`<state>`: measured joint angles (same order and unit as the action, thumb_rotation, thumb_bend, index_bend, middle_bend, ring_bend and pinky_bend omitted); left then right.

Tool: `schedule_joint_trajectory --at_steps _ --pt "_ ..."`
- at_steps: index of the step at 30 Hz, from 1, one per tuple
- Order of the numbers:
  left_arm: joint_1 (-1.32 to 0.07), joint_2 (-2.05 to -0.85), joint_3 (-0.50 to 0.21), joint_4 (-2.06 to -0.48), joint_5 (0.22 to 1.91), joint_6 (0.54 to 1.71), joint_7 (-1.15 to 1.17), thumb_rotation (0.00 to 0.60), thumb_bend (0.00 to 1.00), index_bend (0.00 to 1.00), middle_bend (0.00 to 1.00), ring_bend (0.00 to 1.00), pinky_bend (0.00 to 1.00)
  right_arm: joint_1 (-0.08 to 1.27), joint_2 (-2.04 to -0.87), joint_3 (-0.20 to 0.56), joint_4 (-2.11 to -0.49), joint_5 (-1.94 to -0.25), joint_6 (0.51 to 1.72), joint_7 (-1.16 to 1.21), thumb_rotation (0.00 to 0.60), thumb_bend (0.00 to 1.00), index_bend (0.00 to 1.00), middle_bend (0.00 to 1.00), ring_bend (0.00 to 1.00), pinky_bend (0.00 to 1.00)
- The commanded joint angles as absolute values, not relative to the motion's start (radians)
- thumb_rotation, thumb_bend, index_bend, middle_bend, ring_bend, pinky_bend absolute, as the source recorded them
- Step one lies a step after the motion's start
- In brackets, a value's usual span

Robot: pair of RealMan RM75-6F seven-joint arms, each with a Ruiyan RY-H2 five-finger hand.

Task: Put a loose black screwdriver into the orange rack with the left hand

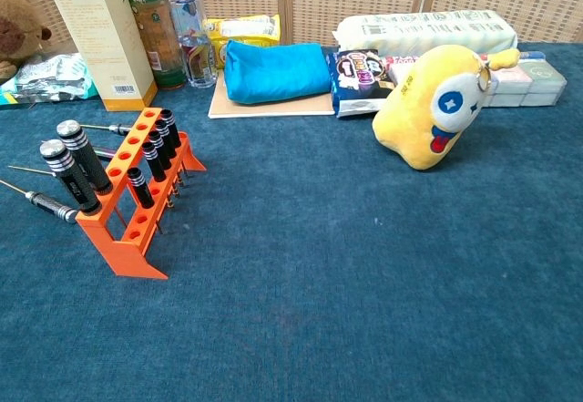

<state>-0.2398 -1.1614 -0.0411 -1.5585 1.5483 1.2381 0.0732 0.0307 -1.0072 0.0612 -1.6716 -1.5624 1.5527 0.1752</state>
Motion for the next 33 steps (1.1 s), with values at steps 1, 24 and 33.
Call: schedule_joint_trajectory --at_steps 1,24,33 --pt "-0.289 -1.218 -0.051 -1.521 1.529 1.179 0.120 0.600 0.28 0.39 1.00 1.00 1.00 0.033 -1.001 0.059 -1.672 -1.562 1.546 0.187 0.600 0.00 0.10 0.00 0.00 0.00" --pt "-0.391 -1.433 -0.038 -1.406 1.430 1.051 0.323 0.600 0.30 0.39 1.00 1.00 1.00 0.039 -0.967 0.049 -1.674 -1.565 1.527 0.265 0.600 0.00 0.10 0.00 0.00 0.00" --pt "-0.405 -1.456 -0.042 -1.395 1.400 1.047 0.361 0.600 0.31 0.39 1.00 1.00 1.00 0.040 -0.962 0.050 -1.672 -1.563 1.524 0.280 0.600 0.00 0.10 0.00 0.00 0.00"
